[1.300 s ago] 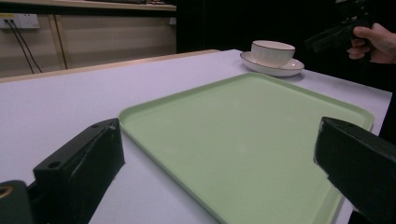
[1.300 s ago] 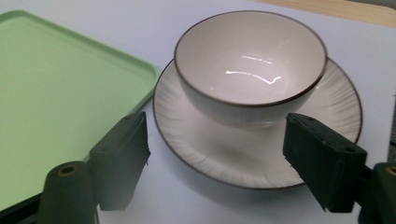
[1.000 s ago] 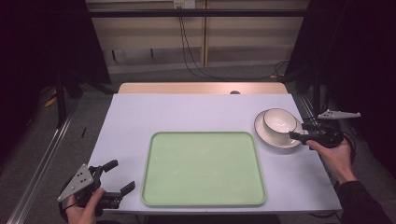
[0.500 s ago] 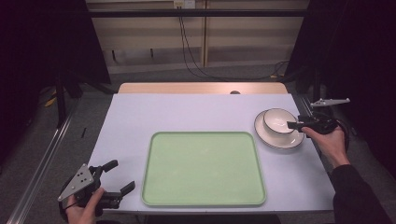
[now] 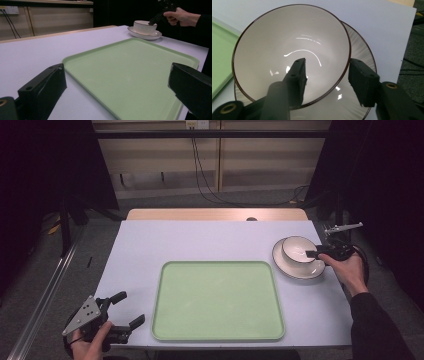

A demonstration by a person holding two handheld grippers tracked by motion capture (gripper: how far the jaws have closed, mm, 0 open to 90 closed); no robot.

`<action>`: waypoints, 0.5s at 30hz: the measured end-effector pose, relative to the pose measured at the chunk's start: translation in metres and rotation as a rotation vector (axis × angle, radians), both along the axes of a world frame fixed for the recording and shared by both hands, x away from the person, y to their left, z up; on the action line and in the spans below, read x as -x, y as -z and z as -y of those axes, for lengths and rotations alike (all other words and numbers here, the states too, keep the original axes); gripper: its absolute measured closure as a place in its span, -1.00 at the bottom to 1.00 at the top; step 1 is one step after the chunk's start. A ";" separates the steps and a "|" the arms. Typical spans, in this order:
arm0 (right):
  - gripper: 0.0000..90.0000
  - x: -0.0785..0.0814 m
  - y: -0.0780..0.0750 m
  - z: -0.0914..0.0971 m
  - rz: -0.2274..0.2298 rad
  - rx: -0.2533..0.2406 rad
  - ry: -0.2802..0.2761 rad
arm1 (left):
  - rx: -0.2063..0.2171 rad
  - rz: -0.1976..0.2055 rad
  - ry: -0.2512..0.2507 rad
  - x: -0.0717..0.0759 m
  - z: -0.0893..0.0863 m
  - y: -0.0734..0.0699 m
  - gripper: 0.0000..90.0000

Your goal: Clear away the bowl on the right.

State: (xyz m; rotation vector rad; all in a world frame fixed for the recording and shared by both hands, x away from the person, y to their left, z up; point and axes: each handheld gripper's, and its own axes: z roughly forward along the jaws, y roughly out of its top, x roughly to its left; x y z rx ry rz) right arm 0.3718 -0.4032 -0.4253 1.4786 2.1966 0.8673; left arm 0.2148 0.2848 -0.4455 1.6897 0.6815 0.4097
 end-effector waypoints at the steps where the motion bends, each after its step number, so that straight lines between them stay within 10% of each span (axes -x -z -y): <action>1: 0.12 -0.001 0.001 0.000 0.003 0.005 -0.005 | -0.004 0.000 -0.001 0.000 0.000 0.000 -0.97; 15: 0.46 -0.016 0.012 -0.003 -0.070 0.014 0.035 | -0.011 0.000 0.005 -0.001 -0.001 0.000 -0.97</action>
